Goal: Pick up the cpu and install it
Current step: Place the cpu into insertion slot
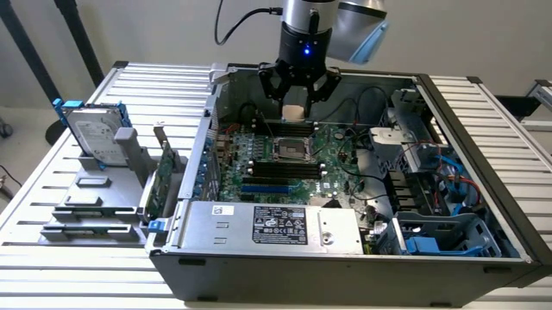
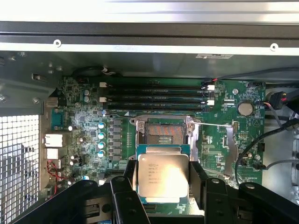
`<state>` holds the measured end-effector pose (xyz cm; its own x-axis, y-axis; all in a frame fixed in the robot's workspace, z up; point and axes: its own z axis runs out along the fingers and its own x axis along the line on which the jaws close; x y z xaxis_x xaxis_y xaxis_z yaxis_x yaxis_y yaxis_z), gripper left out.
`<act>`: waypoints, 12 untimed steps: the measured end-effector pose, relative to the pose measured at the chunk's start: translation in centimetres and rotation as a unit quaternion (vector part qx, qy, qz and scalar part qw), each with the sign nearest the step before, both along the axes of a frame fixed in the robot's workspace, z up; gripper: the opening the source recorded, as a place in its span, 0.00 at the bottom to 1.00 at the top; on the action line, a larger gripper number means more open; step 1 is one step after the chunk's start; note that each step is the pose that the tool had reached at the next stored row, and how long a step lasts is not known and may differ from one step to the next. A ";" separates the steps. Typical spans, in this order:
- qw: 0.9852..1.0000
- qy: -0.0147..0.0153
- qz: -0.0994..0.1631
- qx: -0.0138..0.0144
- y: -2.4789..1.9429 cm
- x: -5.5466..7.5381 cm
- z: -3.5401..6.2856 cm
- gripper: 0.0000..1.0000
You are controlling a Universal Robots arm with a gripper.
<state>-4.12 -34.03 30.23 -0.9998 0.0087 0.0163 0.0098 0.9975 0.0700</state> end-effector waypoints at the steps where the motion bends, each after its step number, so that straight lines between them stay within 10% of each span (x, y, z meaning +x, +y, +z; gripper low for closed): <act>1: 1.000 0.000 0.000 0.000 0.00 0.0 0.00 0.55; 12: 0.999 0.000 -0.041 0.000 0.00 0.0 -0.01 0.55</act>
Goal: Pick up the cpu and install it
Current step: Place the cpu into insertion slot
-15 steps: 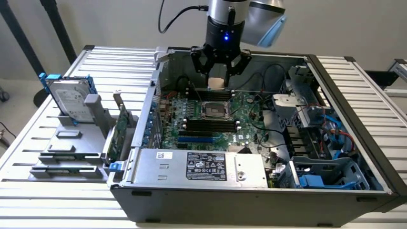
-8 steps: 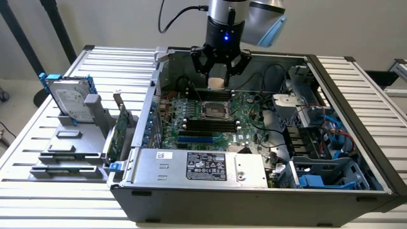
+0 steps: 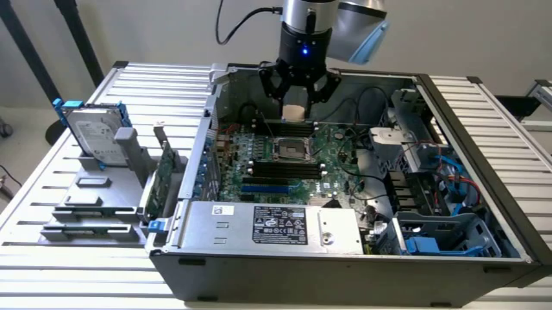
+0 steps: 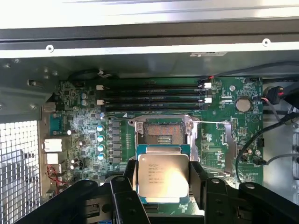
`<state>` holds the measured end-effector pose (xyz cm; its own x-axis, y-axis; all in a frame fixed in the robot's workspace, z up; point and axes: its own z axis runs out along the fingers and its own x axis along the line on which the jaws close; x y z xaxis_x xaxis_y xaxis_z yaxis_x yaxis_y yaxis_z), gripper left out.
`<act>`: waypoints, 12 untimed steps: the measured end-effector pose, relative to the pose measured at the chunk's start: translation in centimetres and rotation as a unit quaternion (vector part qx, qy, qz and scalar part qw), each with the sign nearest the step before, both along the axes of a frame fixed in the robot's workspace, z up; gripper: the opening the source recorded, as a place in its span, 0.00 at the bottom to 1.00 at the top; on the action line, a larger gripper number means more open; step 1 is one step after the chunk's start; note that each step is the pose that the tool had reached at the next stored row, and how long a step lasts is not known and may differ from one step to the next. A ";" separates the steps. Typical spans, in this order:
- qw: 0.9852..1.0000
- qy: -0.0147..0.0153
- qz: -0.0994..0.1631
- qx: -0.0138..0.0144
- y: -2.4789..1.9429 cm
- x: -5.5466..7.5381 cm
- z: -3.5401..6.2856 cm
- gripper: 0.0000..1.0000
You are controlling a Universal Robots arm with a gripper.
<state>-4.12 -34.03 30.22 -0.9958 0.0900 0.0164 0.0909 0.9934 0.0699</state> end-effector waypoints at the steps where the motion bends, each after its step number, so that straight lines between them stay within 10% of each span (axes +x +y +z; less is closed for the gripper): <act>1: 1.000 0.000 -0.009 0.000 0.00 0.0 0.00 0.55; 12: 0.993 0.001 -0.114 0.000 0.00 0.0 -0.07 0.55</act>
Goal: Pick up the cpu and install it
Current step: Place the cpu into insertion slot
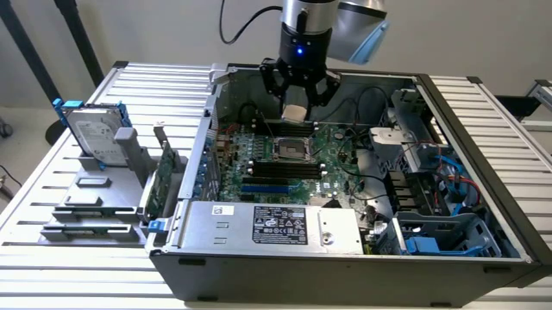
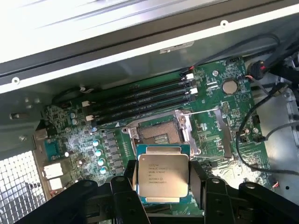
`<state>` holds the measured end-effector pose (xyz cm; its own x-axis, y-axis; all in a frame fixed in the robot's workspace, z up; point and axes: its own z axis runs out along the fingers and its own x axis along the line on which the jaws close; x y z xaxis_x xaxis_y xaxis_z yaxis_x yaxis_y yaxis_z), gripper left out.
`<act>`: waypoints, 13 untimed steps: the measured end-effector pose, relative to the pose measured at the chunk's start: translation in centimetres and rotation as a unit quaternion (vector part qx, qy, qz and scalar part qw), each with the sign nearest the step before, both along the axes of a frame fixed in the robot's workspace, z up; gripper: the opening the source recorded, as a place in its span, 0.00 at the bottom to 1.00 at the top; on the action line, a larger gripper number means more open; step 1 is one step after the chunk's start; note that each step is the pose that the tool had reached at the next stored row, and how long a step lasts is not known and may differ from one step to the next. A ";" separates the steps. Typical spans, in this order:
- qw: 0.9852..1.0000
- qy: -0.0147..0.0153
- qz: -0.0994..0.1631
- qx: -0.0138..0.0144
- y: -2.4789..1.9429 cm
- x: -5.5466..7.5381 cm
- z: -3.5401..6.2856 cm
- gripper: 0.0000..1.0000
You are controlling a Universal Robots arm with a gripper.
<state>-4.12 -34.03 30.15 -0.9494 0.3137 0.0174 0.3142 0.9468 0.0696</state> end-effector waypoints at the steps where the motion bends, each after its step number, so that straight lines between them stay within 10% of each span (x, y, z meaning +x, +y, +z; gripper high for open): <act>1: 1.000 0.000 -0.009 0.000 0.00 0.0 -0.01 0.55; 7: 0.998 0.000 -0.063 0.000 0.00 0.0 -0.06 0.55; 13: 0.993 0.001 -0.118 0.000 0.00 0.0 -0.11 0.55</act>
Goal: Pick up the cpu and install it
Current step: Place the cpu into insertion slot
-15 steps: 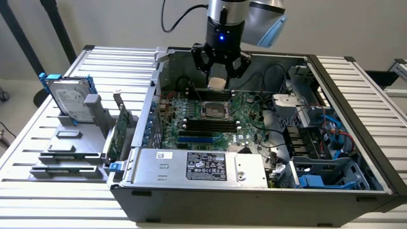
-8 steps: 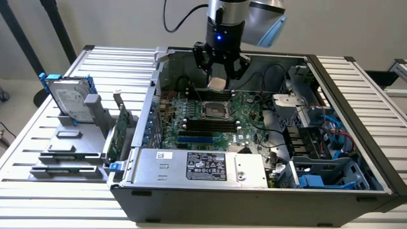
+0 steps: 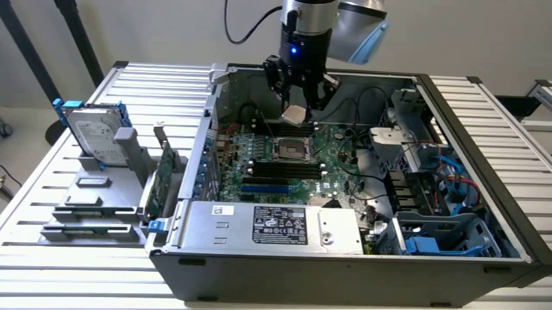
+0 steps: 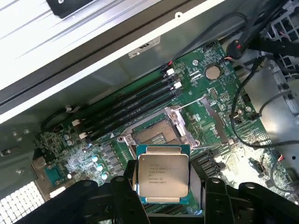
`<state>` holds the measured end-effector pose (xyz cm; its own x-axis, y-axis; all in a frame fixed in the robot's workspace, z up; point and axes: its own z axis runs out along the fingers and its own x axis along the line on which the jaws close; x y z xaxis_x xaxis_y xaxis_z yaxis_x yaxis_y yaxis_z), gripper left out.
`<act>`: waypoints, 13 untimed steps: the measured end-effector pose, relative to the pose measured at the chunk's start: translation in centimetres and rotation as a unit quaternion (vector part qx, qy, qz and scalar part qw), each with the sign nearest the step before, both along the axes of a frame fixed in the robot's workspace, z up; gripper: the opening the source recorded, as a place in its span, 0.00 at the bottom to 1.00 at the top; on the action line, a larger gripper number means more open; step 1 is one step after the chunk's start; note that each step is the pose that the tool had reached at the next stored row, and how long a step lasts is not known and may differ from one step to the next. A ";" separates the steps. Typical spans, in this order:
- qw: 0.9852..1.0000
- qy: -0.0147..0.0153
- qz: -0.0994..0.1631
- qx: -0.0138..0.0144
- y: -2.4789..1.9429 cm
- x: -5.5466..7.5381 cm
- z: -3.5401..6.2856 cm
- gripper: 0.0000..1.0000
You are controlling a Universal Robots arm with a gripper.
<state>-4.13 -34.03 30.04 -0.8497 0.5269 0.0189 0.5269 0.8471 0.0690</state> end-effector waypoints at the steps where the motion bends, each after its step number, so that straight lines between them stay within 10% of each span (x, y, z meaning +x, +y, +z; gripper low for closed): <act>1: 1.000 0.000 -0.009 0.000 0.00 0.0 -0.01 0.55; 13: 0.993 0.001 -0.118 0.000 0.00 0.0 -0.21 0.55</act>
<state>-4.12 -34.03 29.83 -0.7028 0.7111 0.0199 0.7106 0.7003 0.0682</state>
